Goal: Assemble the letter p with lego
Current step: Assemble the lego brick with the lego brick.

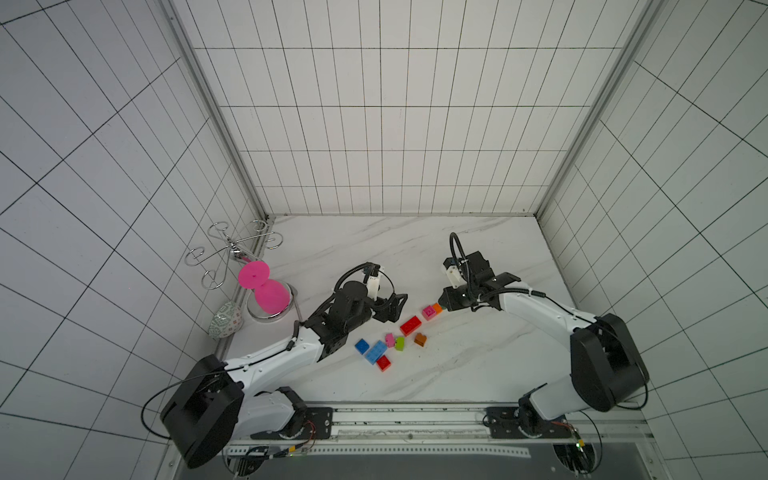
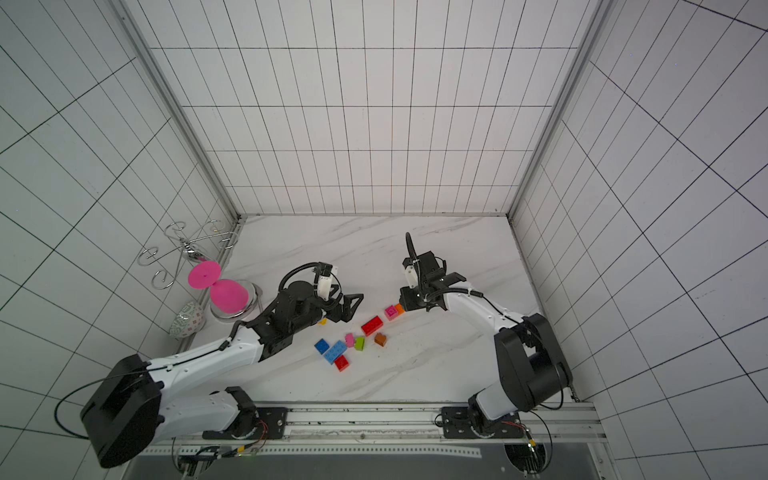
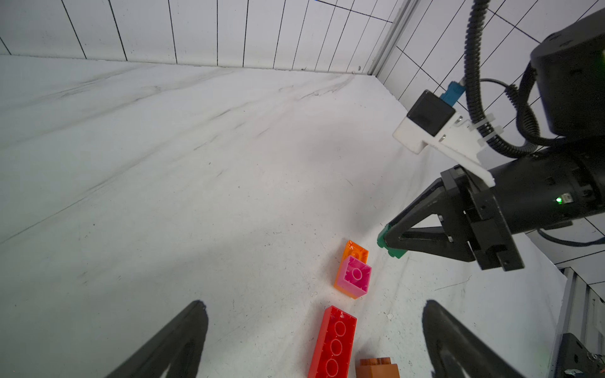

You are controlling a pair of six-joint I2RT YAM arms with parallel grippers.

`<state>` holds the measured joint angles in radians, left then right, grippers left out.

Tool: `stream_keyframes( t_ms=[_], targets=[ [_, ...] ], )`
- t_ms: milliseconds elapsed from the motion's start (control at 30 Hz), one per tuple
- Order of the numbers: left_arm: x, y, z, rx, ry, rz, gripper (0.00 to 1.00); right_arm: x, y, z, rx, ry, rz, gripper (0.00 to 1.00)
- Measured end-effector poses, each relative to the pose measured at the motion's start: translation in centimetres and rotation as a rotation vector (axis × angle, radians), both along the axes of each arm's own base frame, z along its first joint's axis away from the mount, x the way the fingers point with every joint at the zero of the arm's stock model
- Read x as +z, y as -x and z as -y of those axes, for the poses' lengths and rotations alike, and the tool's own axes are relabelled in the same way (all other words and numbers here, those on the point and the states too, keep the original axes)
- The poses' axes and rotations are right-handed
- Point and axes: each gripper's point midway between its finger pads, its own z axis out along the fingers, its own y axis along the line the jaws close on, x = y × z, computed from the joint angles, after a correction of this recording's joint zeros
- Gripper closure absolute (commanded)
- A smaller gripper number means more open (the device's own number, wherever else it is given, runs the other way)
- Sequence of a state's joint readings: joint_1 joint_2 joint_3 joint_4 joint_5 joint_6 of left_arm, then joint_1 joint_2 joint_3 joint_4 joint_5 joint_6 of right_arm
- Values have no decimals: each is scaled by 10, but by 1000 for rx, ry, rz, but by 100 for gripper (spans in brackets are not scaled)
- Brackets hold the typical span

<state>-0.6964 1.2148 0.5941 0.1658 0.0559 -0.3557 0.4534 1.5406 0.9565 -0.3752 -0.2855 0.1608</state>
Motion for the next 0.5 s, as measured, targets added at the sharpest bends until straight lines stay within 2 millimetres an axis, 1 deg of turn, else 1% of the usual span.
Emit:
stream_keyframes(
  t_ms=[100,300,433,500],
  targets=[
    [-2,0,-2,8,-5,-3,3,-9,-7,-3,33,20,27,100],
    [-4,-1,-4,16,-9,-4,3,-12,-11,-10,100,56,118,100],
    [-7,-2,-3,16,-14,-10,3,-15,-14,-8,106,86,137,100],
    [-8,-2,-3,16,-16,-12,3,-21,-14,-7,104,105,130,100]
  ],
)
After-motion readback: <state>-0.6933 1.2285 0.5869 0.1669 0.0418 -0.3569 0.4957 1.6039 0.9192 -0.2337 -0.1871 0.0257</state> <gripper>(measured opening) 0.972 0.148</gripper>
